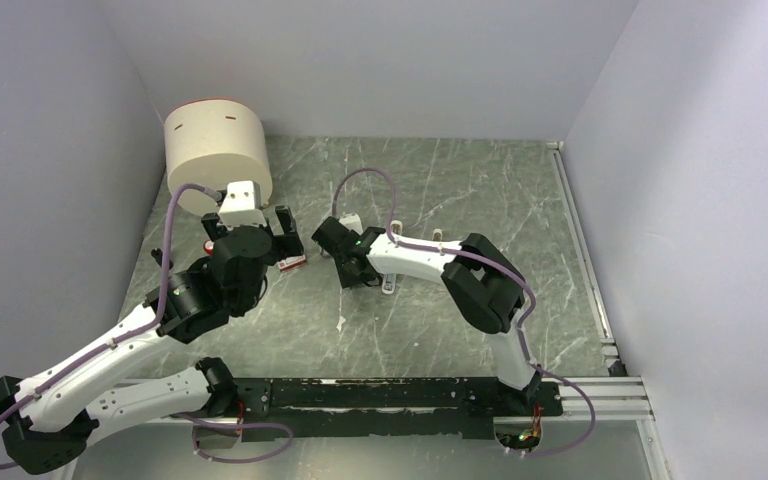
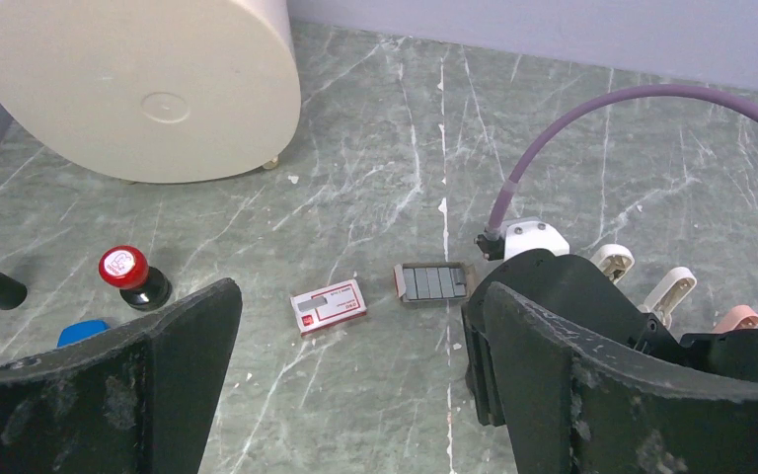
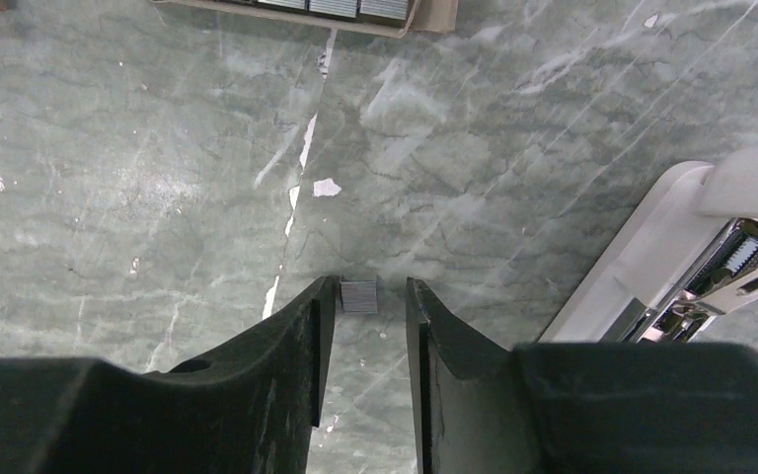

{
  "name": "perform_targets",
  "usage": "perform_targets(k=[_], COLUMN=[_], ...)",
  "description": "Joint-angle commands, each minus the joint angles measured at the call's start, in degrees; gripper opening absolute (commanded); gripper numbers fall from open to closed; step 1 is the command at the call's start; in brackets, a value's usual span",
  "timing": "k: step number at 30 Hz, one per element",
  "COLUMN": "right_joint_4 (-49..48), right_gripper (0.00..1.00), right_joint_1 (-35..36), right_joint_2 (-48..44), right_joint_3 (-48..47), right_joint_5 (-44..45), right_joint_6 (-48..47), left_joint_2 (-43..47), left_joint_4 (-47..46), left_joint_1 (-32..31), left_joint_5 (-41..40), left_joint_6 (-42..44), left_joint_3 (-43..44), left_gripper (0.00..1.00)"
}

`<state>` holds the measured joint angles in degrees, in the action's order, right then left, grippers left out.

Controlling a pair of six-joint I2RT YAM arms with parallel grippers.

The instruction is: Load the staples into the stapler

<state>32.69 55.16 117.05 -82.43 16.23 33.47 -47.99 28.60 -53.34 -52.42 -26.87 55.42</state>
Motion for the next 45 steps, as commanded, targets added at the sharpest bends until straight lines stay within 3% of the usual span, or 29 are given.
perform_targets(k=[1, 18, 25, 32, 45], right_joint_4=[3.0, -1.9, -0.3, 0.3, -5.0], right_gripper=[0.35, 0.33, 0.24, 0.22, 0.21], right_joint_1=[0.2, 0.3, 0.2, 0.2, -0.4], right_joint_2=[1.7, 2.2, 2.3, 1.5, -9.1], right_joint_3=[-1.9, -0.1, -0.5, -0.2, 5.3], right_joint_5=[1.6, 2.3, 2.8, 3.6, 8.0], right_joint_6=[2.1, 1.2, 1.9, 2.1, 2.5], left_joint_2=[0.9, 0.4, 0.2, 0.0, -0.3], left_joint_4=[-0.5, -0.8, -0.7, -0.7, -0.8], left_joint_1=[0.2, 0.2, 0.3, 0.2, 0.3], left_joint_5=[-1.1, -0.5, -0.5, -0.3, -0.1], left_joint_6=[-0.6, -0.6, -0.6, -0.7, -0.5], left_joint_3=[-0.2, -0.2, -0.1, -0.2, -0.1], left_gripper=[0.97, 0.97, 0.97, 0.97, 0.97])
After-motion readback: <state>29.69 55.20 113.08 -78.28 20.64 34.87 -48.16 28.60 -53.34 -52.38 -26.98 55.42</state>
